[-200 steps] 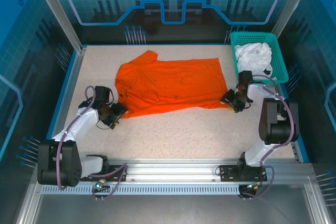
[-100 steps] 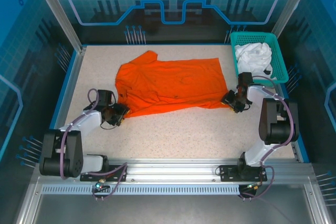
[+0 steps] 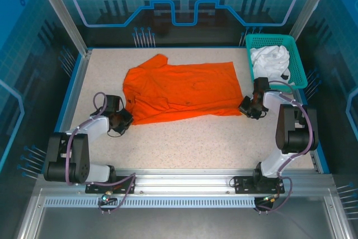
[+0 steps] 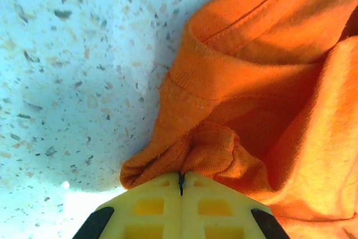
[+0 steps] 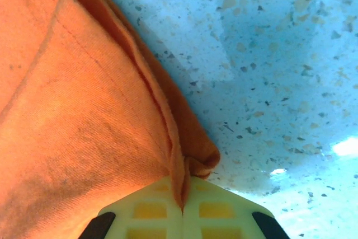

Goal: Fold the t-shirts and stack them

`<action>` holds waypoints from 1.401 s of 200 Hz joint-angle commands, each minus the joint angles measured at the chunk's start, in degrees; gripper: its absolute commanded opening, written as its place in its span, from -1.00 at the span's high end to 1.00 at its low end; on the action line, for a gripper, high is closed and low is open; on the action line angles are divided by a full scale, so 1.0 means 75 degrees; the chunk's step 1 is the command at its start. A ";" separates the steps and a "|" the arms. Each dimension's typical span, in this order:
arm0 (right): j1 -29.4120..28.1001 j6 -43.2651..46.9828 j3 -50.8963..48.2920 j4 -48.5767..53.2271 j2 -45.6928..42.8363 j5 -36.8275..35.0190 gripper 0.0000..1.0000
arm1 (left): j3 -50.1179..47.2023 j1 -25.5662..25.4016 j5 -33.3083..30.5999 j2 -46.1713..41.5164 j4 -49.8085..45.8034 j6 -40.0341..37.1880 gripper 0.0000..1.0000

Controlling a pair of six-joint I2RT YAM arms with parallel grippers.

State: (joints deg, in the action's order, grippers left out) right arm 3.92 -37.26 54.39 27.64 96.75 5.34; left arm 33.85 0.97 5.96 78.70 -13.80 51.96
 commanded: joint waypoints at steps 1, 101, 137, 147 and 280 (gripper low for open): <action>0.0131 0.0066 0.0451 0.0431 -0.0199 -0.0138 1.00 | 0.0658 0.0207 -0.0378 -0.0266 -0.0487 -0.0173 1.00; 0.0372 0.0307 0.0074 0.1554 -0.1035 -0.0320 1.00 | -0.0093 0.0910 -0.0805 -0.1444 -0.1933 -0.0073 1.00; 0.1107 -0.0096 -0.1089 0.1106 -0.1627 0.0045 0.27 | -0.0652 0.1003 -0.1345 -0.2467 -0.2351 0.0087 0.54; 0.1335 -0.0171 -0.1202 0.1053 -0.1939 0.0045 0.22 | -0.0564 0.1081 -0.1517 -0.2833 -0.2524 0.0045 0.26; 0.0224 0.0070 -0.1093 0.0990 -0.2223 0.0045 0.30 | 0.0418 -0.2455 -0.0702 -0.1289 -0.0712 -0.0251 0.41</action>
State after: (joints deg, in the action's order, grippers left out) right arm 7.81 -39.00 43.86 34.89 75.92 5.43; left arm 39.00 -14.59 -1.58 64.84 -27.16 47.90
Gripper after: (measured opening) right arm 0.357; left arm 0.301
